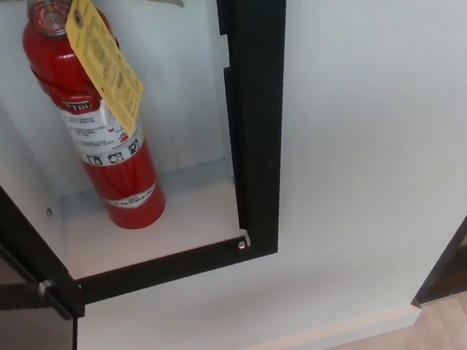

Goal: The robot walks towards the fire extinguisher and use its right hand to push the door to the left and open it

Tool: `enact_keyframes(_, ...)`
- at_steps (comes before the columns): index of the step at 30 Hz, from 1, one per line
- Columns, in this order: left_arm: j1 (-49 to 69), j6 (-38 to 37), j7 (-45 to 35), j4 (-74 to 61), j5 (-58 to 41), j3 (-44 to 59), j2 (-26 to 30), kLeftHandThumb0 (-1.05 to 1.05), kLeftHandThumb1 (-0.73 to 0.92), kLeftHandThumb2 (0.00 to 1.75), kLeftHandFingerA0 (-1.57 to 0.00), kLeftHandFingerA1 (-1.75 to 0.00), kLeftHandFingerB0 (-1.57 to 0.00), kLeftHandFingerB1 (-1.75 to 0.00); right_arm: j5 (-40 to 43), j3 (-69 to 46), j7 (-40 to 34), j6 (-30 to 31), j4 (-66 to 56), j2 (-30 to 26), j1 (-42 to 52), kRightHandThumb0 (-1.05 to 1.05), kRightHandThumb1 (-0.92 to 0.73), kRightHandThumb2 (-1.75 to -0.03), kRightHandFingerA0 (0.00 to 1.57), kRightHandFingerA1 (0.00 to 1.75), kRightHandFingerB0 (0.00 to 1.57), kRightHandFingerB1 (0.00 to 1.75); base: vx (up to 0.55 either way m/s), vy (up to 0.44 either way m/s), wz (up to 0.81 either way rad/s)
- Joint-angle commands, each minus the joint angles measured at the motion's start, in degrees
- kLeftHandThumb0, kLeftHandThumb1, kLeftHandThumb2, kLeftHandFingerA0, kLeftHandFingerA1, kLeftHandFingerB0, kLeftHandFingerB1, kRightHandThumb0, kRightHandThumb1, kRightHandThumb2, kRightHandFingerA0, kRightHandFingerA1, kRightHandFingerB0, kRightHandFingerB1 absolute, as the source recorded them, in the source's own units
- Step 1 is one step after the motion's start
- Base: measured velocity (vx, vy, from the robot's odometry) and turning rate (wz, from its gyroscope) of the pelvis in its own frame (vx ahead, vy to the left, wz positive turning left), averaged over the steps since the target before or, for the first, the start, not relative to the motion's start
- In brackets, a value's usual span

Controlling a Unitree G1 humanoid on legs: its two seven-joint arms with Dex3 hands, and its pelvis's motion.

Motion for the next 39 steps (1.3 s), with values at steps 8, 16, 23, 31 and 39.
enact_keyframes(8,-0.4,-1.7,6.3,1.2,5.4,-2.3,9.0,-0.53,0.41,0.79,-0.44,-0.62,-0.38,-0.52,10.5,0.7,-23.8,-16.6,13.3,-7.3,-2.1,-0.63,-0.64,-0.60,0.46,0.49,0.41,0.33,0.00,0.000,0.00)
enact_keyframes(16,0.0,-2.4,8.0,1.3,7.7,-4.3,9.1,-0.48,0.52,0.56,-0.45,-0.56,-0.46,-0.40,12.2,4.4,-25.7,-17.8,17.0,-8.4,-3.3,-0.67,-0.65,-0.60,0.43,0.48,0.40,0.33,0.00,0.000,0.00)
enact_keyframes(23,-0.2,-2.2,8.0,1.3,8.5,-5.1,9.1,-0.48,0.53,0.55,-0.42,-0.52,-0.47,-0.38,15.0,7.7,-27.4,-19.1,18.6,-9.8,-3.5,-0.63,-0.66,-0.60,0.44,0.48,0.39,0.32,0.00,0.000,0.00)
enact_keyframes(31,0.4,-3.1,8.2,1.3,8.7,-4.6,9.0,-0.48,0.51,0.55,-0.44,-0.56,-0.46,-0.40,17.4,11.9,-29.6,-19.8,19.9,-11.1,-3.8,-0.63,-0.65,-0.60,0.45,0.49,0.39,0.33,0.00,0.000,0.00)
enact_keyframes(39,0.4,-2.2,9.4,1.3,11.0,-6.3,9.1,-0.52,0.53,0.56,-0.42,-0.51,-0.45,-0.37,20.3,14.6,-29.6,-20.8,19.6,-11.7,-3.6,-0.62,-0.65,-0.60,0.43,0.49,0.39,0.33,0.00,0.000,0.00)
